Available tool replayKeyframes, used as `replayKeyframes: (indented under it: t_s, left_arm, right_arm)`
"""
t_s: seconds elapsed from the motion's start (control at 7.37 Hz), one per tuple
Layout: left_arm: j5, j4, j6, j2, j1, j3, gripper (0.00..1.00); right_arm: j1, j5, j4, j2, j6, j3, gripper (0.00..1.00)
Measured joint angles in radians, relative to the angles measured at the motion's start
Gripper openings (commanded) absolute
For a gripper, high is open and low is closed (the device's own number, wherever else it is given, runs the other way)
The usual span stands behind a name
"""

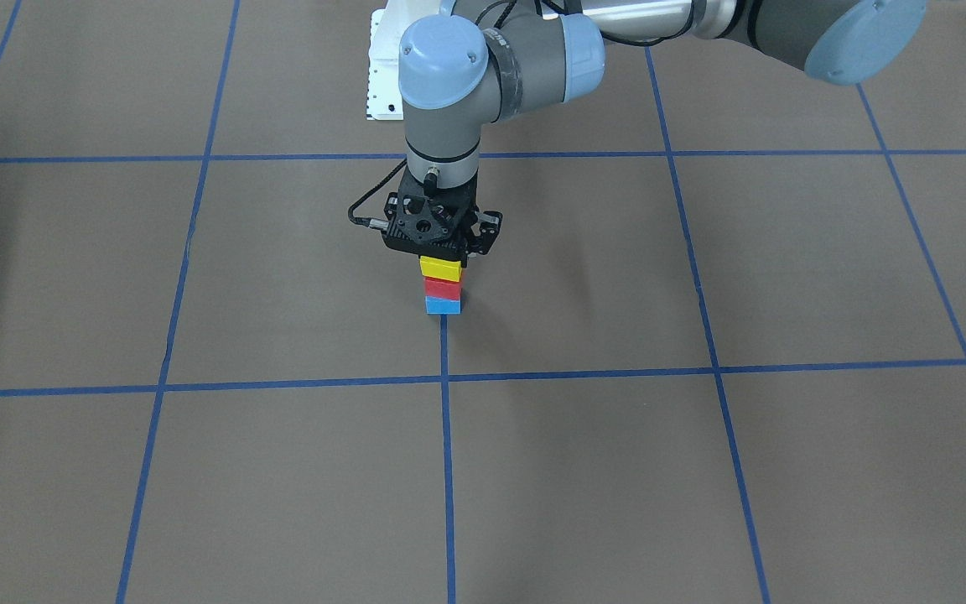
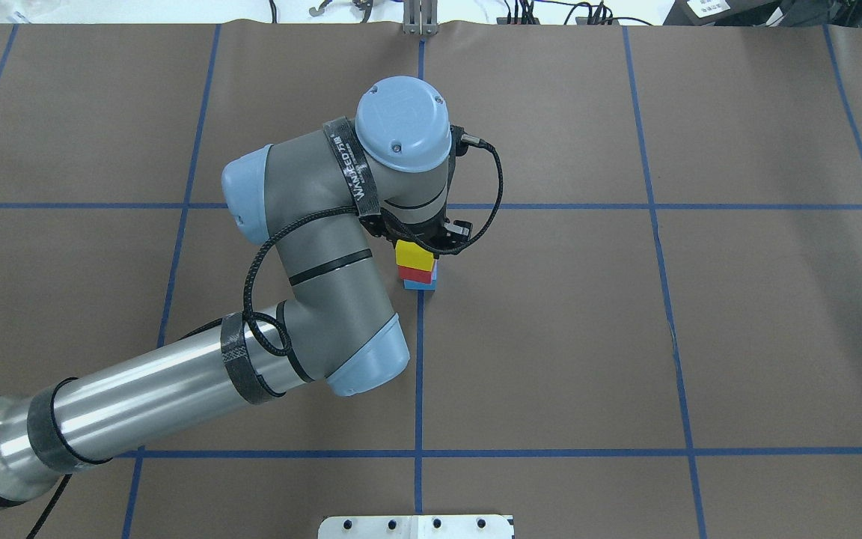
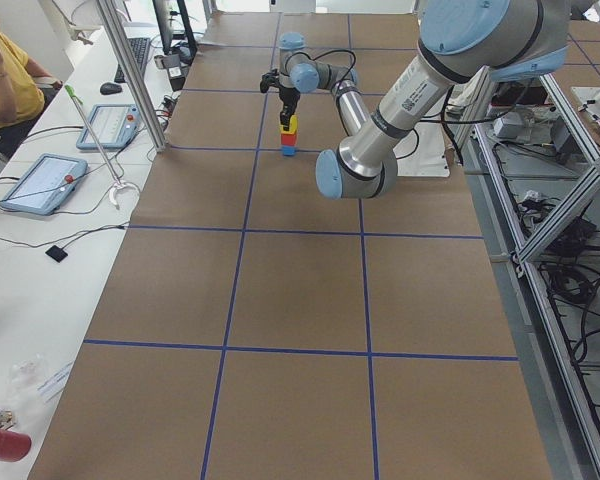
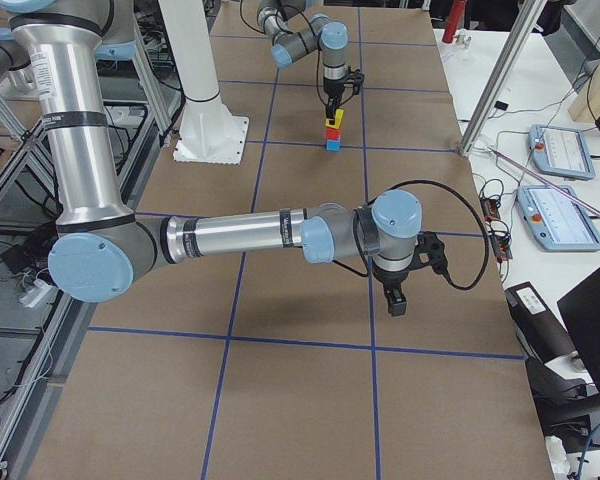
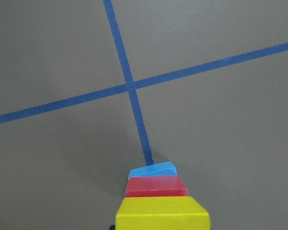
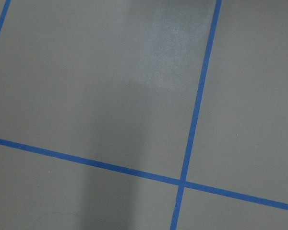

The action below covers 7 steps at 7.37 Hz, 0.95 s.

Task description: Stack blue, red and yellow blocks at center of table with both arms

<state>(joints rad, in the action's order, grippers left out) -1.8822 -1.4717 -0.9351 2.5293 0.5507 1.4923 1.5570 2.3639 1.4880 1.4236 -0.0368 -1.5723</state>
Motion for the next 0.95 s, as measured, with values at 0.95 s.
replayKeyframes:
  t_s: [0.95]
  left_arm:
    - [-0.056, 0.163, 0.091, -0.045, 0.129, 0.189, 1.00]
  right_arm:
    - [0.001, -0.001, 0.001, 0.001, -0.001, 0.001, 1.00]
